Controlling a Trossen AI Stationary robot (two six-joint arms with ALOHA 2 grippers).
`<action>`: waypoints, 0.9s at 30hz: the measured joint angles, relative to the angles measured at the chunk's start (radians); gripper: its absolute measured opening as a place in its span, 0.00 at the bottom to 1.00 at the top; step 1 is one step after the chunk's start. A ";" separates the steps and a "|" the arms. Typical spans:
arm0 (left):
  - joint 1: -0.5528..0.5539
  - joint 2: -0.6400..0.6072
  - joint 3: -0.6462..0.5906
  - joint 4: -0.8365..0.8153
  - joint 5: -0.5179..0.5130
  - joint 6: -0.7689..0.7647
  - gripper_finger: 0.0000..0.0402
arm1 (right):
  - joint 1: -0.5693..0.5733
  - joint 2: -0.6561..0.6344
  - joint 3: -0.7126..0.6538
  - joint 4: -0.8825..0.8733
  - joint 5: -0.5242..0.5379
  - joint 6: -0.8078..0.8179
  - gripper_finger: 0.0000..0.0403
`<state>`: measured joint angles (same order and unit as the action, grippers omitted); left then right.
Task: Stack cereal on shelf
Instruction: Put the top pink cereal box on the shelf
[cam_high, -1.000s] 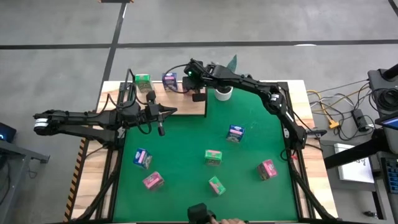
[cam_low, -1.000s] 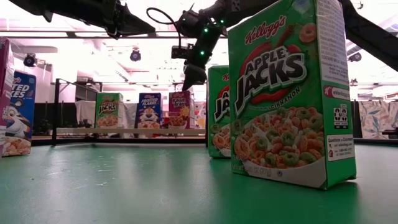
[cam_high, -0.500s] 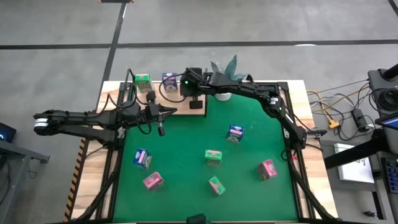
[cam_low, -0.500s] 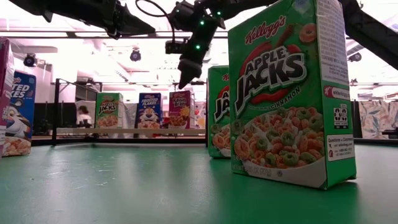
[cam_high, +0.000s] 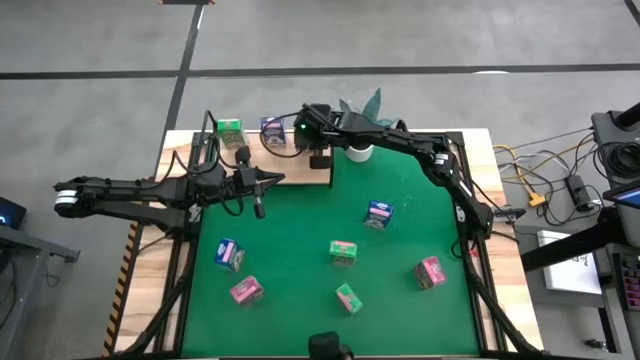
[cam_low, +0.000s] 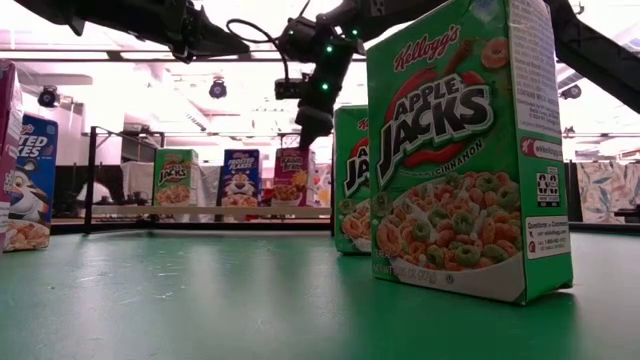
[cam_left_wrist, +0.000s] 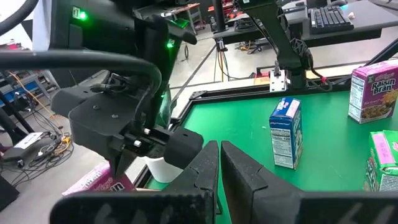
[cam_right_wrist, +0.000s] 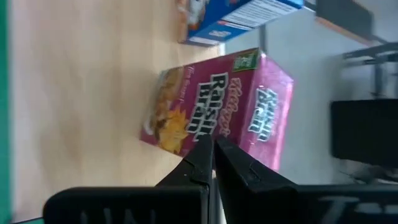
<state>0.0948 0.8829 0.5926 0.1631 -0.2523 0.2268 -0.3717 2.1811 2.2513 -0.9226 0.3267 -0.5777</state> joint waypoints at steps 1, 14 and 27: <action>0.000 0.000 0.000 0.000 0.000 0.000 0.00 | 0.000 0.000 0.000 0.003 0.013 -0.005 0.02; 0.000 0.000 0.000 -0.008 0.000 0.000 0.00 | 0.037 -0.024 0.016 -0.040 0.013 0.007 0.02; 0.000 0.000 0.000 -0.009 0.000 -0.030 0.00 | 0.088 -0.174 0.008 -0.275 -0.167 0.151 0.02</action>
<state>0.0948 0.8829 0.5926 0.1536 -0.2523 0.1971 -0.2836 2.0074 2.2597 -1.1976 0.1602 -0.4263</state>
